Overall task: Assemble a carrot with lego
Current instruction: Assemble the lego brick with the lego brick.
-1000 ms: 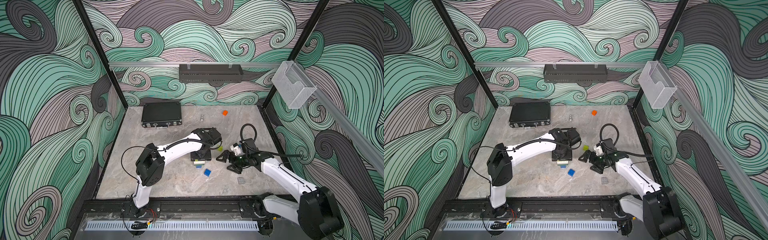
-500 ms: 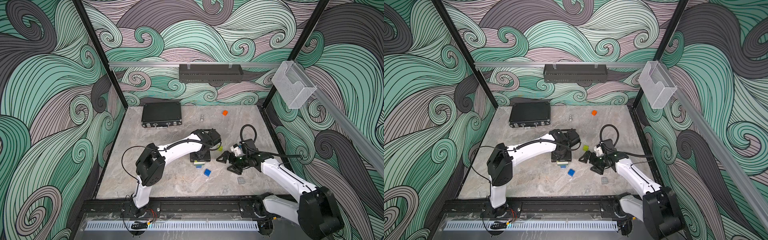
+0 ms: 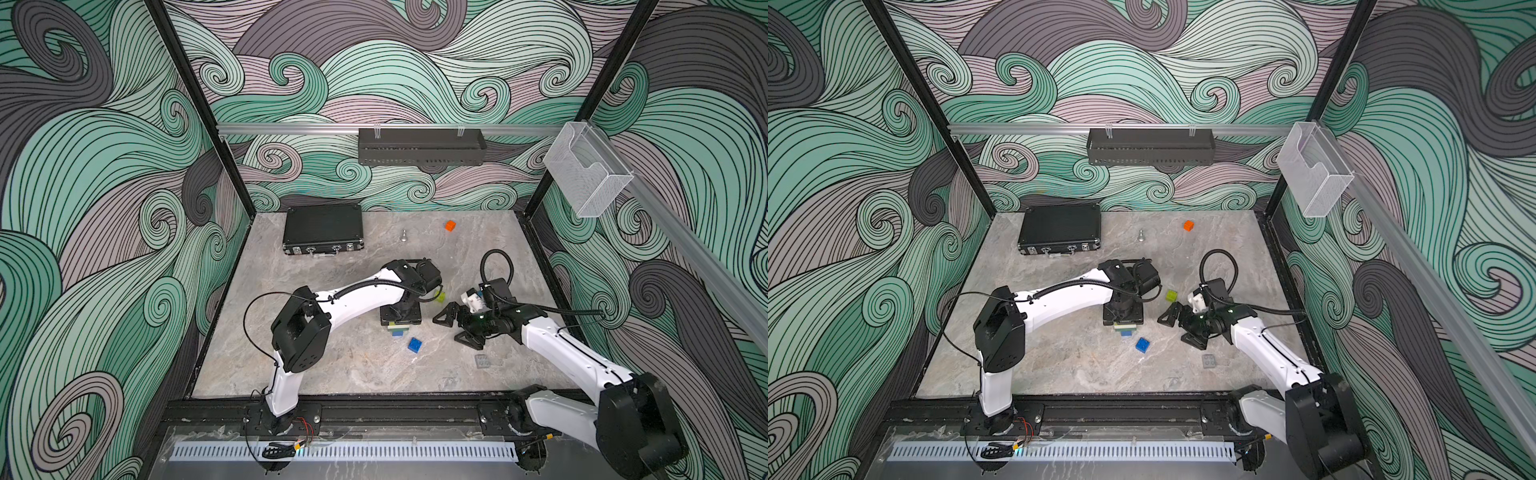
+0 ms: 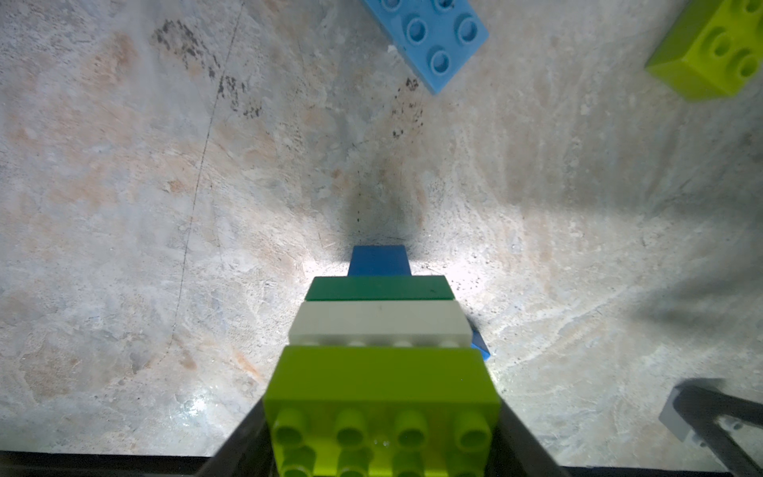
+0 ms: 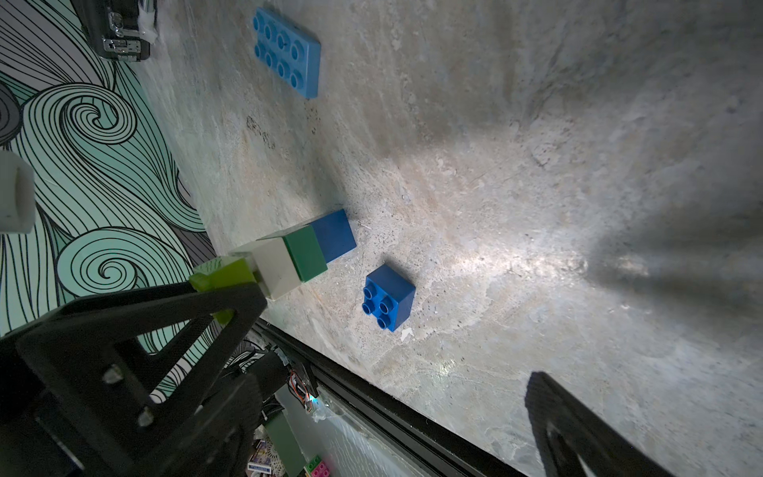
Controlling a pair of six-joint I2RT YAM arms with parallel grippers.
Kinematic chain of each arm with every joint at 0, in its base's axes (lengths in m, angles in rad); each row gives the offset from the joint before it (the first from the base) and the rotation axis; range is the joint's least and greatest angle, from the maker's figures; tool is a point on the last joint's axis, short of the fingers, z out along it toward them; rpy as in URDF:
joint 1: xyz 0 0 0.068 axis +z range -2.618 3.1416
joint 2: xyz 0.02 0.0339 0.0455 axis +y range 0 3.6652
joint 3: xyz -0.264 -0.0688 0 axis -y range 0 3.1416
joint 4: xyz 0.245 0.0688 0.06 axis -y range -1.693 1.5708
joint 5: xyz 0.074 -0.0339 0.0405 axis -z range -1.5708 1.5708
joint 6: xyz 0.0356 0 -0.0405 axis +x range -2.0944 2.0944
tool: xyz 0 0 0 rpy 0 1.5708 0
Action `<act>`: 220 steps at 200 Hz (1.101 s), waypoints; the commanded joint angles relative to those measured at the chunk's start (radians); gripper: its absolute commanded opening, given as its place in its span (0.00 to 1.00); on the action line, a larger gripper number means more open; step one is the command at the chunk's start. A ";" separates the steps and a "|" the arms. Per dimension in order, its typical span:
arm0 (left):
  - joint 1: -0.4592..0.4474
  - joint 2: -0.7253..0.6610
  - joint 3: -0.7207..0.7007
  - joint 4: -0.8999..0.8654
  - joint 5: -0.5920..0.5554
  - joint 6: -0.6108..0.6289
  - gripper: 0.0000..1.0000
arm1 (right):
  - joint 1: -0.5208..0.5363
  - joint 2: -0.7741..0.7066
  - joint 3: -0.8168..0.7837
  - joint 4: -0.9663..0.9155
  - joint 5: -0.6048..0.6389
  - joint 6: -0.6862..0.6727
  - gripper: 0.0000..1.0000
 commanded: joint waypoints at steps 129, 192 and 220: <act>0.012 0.044 -0.036 -0.006 0.057 0.027 0.00 | -0.010 -0.002 -0.003 0.000 0.014 -0.002 1.00; 0.011 0.023 0.019 -0.046 0.009 0.045 0.29 | -0.010 0.006 0.004 0.002 0.015 -0.008 1.00; 0.012 0.022 0.032 -0.049 0.000 0.046 0.42 | -0.010 0.007 0.009 0.001 0.016 -0.008 0.99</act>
